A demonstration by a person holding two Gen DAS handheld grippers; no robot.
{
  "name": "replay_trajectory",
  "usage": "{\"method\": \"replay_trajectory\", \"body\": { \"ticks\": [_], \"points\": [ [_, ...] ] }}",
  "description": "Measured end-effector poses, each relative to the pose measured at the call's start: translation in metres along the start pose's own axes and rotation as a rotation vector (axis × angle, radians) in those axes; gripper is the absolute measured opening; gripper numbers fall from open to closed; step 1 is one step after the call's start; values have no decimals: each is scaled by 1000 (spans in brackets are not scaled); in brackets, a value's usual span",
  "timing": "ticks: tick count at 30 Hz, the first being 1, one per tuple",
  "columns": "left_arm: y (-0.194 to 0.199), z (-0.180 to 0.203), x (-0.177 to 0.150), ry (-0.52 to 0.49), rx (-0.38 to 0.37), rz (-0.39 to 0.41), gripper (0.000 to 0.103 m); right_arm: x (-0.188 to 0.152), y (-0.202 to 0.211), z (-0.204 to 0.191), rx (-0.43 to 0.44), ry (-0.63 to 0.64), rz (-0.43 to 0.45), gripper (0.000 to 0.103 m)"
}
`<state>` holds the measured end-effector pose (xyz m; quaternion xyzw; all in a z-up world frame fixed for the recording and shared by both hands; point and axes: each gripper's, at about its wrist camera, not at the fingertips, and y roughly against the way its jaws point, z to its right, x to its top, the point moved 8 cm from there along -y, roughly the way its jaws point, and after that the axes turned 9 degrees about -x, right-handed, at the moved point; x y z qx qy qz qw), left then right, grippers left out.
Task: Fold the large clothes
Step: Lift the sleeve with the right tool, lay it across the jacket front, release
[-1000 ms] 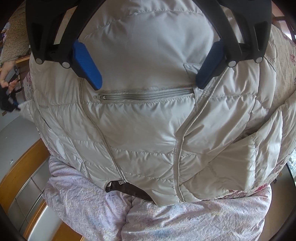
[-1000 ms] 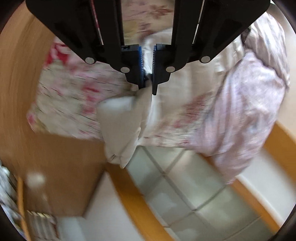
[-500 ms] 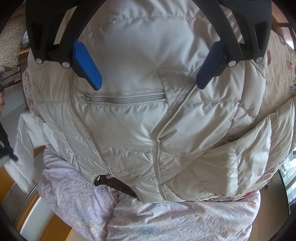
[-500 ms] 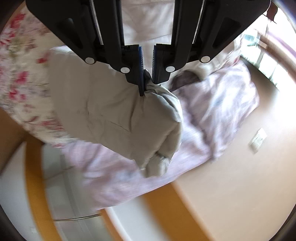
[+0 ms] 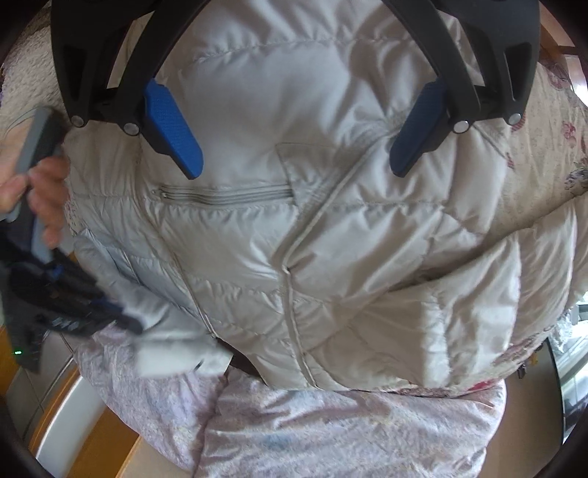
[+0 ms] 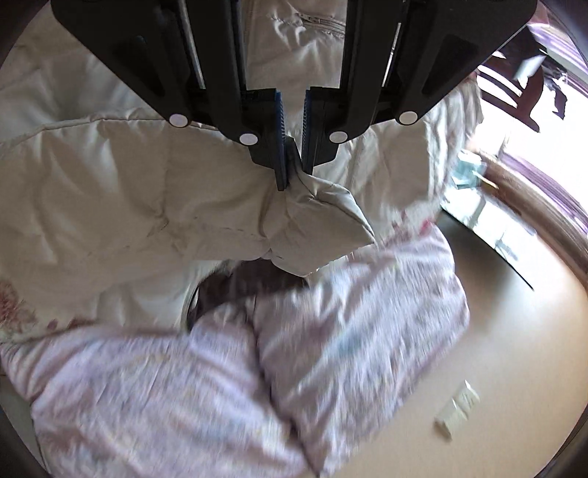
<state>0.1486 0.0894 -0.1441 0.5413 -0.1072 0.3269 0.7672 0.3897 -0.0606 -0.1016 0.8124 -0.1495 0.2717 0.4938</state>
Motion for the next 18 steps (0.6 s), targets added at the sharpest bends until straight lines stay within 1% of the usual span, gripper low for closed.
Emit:
{"method": "replay_trajectory", "body": {
  "ticks": [3,5,7,9,10,11,12,13,14,15,17,18],
  "points": [
    [5,-6,1,0,22,22,100,-16,-20,-9,-58,57,-29,8],
    [11,-11,3,-7,53,49,100,-26,-33,-14,-125,123,-34,9],
    [18,-16,5,-14,99,86,101,-33,-43,-17,-185,179,-43,10],
    [23,-20,6,-23,125,97,101,-43,-52,-16,-237,229,-79,13],
    [26,-23,6,-28,136,99,100,-46,-53,-14,-248,240,-93,17],
    [28,-24,7,-27,137,99,100,-52,-54,-14,-259,259,-116,23],
    [30,-28,6,-19,135,92,100,-54,-56,-14,-257,270,-127,27],
    [30,-30,6,-12,132,84,100,-56,-53,-15,-246,280,-135,42],
    [30,-33,5,-3,129,76,100,-58,-51,-17,-231,284,-141,61],
    [31,-35,5,4,127,71,100,-60,-45,-20,-202,284,-149,66],
    [34,-41,6,11,137,78,100,-61,-35,-26,-168,286,-136,67],
    [34,-43,6,11,145,79,100,-58,-26,-29,-156,292,-101,67]
  ]
}}
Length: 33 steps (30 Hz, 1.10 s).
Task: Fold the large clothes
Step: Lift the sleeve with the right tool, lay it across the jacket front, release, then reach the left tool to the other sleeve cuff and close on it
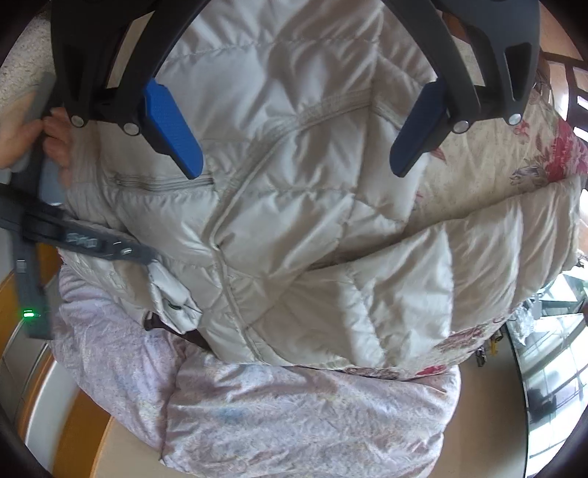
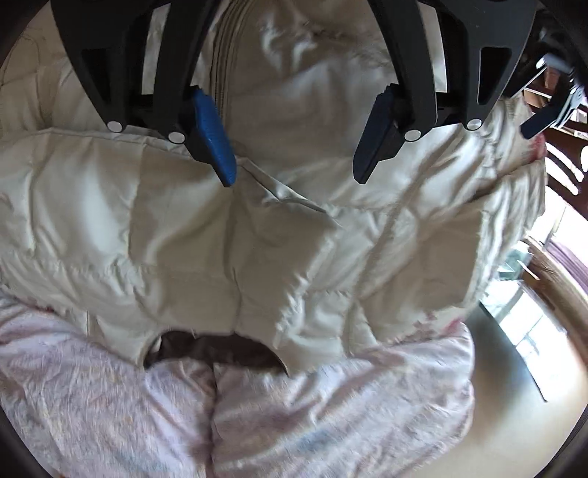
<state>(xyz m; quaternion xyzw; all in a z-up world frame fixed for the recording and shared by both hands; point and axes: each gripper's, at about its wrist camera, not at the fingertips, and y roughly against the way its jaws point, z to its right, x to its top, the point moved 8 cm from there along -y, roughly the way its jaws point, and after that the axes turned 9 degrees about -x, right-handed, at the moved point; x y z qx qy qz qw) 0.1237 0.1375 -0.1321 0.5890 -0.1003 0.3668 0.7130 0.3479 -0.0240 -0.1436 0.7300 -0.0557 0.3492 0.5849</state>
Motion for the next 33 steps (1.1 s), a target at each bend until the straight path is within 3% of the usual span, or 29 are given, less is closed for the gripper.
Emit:
{"method": "replay_trajectory", "body": {
  "ticks": [3,6,8,12,16,25,33],
  "points": [
    [3,-9,0,8,24,8,100,13,15,7,-30,-31,88,66],
    [9,-23,2,22,99,42,101,26,7,25,-83,-115,105,65],
    [18,-35,4,26,152,90,101,31,-6,31,-130,-138,95,65],
    [30,-60,5,68,194,112,101,20,-60,26,-207,-98,-38,68],
    [34,-88,3,160,199,87,101,20,-72,19,-307,-32,-17,71],
    [35,-141,-12,362,177,28,100,13,-47,32,-147,-154,-81,79],
    [45,-193,-11,563,188,96,93,-3,-19,33,-50,-199,-81,80]
  ]
}}
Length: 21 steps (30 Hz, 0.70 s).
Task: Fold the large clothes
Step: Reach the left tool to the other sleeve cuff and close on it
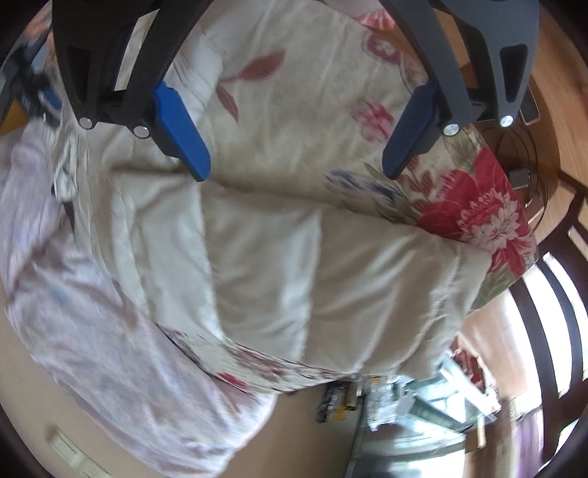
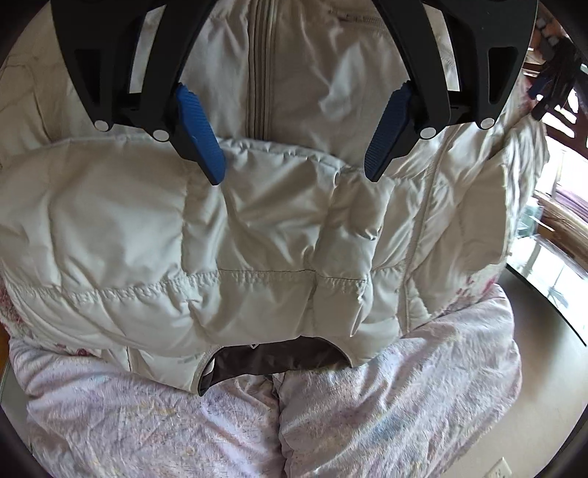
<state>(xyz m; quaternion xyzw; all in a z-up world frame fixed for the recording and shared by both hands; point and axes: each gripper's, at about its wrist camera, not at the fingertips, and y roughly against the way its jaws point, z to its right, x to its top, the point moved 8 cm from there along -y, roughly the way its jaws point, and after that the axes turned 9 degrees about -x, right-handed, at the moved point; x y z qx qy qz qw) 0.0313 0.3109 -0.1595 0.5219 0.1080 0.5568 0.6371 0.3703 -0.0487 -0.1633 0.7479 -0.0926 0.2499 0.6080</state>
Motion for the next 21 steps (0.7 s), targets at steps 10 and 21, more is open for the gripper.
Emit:
{"method": "replay_trajectory", "body": {
  "ticks": [10,21],
  "points": [
    [-6,-34,15,235,-55,29,75,-3,11,15,39,-40,12,80],
    [-11,-80,41,449,-99,84,11,-6,10,25,60,-65,12,80]
  ]
}}
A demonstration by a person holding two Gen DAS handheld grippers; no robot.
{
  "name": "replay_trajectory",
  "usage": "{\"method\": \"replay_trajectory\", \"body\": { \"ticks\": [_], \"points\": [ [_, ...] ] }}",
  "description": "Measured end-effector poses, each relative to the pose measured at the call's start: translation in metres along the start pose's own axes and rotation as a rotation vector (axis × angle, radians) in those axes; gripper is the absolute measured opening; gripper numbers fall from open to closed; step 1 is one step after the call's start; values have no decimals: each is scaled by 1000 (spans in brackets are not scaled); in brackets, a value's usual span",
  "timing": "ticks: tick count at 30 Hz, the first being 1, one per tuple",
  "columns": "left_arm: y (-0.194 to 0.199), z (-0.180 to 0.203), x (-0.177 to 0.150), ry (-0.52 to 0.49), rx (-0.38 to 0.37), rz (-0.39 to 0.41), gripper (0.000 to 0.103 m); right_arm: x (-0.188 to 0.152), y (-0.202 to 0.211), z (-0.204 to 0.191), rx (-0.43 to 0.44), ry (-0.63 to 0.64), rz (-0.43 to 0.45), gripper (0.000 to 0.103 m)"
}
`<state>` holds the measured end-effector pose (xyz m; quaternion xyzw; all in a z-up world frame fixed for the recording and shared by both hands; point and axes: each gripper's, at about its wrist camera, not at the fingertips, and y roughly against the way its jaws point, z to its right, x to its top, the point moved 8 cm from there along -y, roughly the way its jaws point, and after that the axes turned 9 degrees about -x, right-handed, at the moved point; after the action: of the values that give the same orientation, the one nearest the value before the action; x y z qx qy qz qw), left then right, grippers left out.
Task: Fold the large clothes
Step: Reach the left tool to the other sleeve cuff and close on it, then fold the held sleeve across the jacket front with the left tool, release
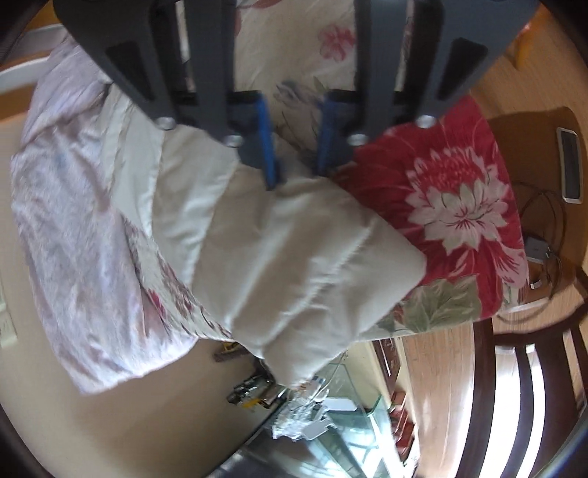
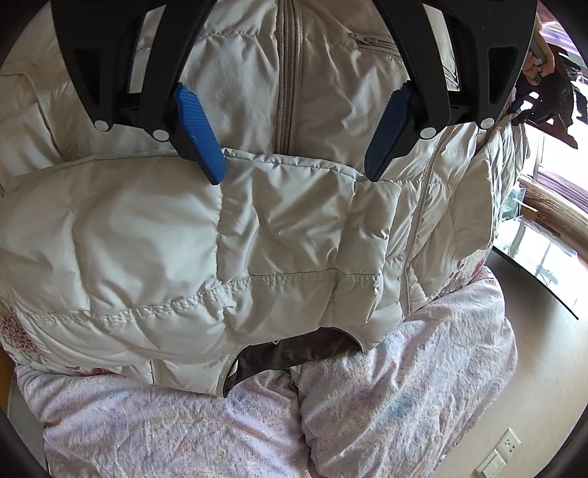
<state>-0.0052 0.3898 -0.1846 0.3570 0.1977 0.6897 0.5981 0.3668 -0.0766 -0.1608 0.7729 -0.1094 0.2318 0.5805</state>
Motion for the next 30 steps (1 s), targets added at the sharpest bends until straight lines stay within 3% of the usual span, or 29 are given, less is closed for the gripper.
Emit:
{"method": "replay_trajectory", "body": {
  "ticks": [3,8,13,17,24,30],
  "points": [
    [0,2,4,-4,-11,9,5,0,3,1,-4,14,10,80],
    [15,36,15,-97,-23,61,3,1,10,7,-9,28,29,80],
    [42,113,20,-237,-134,105,2,3,17,16,-13,29,54,80],
    [59,185,2,-380,-235,111,2,4,21,22,-12,28,57,80],
    [68,306,-89,-620,-454,10,2,6,31,36,-12,12,74,80],
    [56,368,-203,-797,-609,-180,2,7,38,58,-44,-17,106,80]
  ]
}}
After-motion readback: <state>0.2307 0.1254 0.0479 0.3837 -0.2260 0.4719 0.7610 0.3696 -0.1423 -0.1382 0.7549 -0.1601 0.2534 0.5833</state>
